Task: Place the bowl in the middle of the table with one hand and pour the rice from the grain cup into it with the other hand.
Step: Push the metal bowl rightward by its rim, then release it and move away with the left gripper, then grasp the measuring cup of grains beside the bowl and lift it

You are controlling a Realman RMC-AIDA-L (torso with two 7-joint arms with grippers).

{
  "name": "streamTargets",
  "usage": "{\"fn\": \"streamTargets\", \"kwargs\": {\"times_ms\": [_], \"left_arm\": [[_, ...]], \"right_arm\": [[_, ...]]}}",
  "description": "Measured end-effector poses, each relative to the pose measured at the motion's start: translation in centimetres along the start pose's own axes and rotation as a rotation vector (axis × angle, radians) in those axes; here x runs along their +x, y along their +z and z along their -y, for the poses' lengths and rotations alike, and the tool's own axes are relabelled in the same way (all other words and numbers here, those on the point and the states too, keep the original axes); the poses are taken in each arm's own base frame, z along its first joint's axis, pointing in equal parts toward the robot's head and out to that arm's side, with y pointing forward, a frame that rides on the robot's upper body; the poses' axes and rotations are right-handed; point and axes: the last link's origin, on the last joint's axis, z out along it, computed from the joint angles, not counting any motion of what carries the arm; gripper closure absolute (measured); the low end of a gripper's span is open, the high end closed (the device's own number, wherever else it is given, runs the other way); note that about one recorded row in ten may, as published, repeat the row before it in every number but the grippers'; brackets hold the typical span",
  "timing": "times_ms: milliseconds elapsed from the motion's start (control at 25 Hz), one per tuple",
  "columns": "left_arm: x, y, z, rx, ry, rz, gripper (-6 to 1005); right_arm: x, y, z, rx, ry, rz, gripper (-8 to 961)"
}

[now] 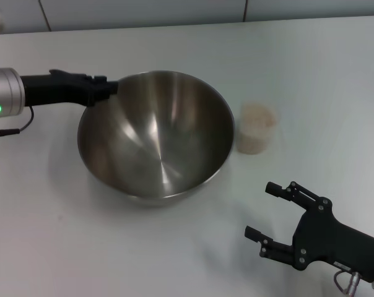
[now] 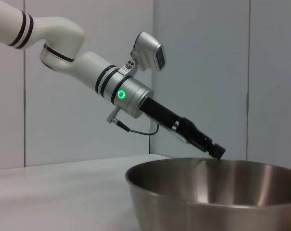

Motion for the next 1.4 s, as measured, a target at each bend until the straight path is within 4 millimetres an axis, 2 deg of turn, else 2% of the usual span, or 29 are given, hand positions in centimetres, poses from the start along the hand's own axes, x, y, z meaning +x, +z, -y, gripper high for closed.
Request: {"fn": "streamTargets", "kwargs": {"times_ms": [120,280,440,680,720,760,920,1040,1080,1120,1200,1400], "left_arm": [[0.4,-0.6,0.1,0.0,0.006,-0.036,846],[1.0,-1.6,0.2,0.011,0.039,-0.063,665],[1.4,-3.7,0.6,0.051,0.099,-0.14,496],[0.3,-7.4,-0.1,0.043,0.199,-0.382,235],[-0.7,-8.5,-0.8,0.026,0.26,-0.446,189],[-1.0,-8.7,-1.0,0.02,0.277,-0.46,143],[-4.4,-10.3,-2.7,-0.033,0.392,-0.548,142],[-6.5,-10.6,-3.7,-0.073,0.41,-0.572,141],[-6.5,-10.6,-3.7,-0.073,0.41,-0.572,140],[-8.2,-11.1,-4.7,-0.117,0.442,-0.593,140],[-9.2,-11.5,-5.3,-0.135,0.466,-0.601,140],[-12.8,-12.6,-6.4,-0.156,0.456,-0.582,140]], "right_arm": [[0.0,0.0,0.0,0.002,-0.001,0.0,123],[0.0,0.0,0.1,0.003,-0.002,0.0,123],[0.0,0.0,0.2,0.009,-0.003,0.0,124],[0.0,0.1,0.4,0.02,-0.003,-0.005,124],[0.0,0.1,0.4,0.02,-0.002,-0.005,124],[0.0,0.1,0.4,0.02,-0.002,-0.005,124],[0.1,0.1,0.3,0.022,0.001,-0.008,123],[0.4,0.0,0.2,0.029,0.005,-0.022,123],[0.4,-0.1,0.2,0.031,0.006,-0.024,123],[0.5,-0.1,0.2,0.034,0.008,-0.026,123],[0.5,-0.1,0.2,0.045,0.012,-0.022,123],[0.3,-0.5,1.3,0.167,0.027,0.002,123]]}}
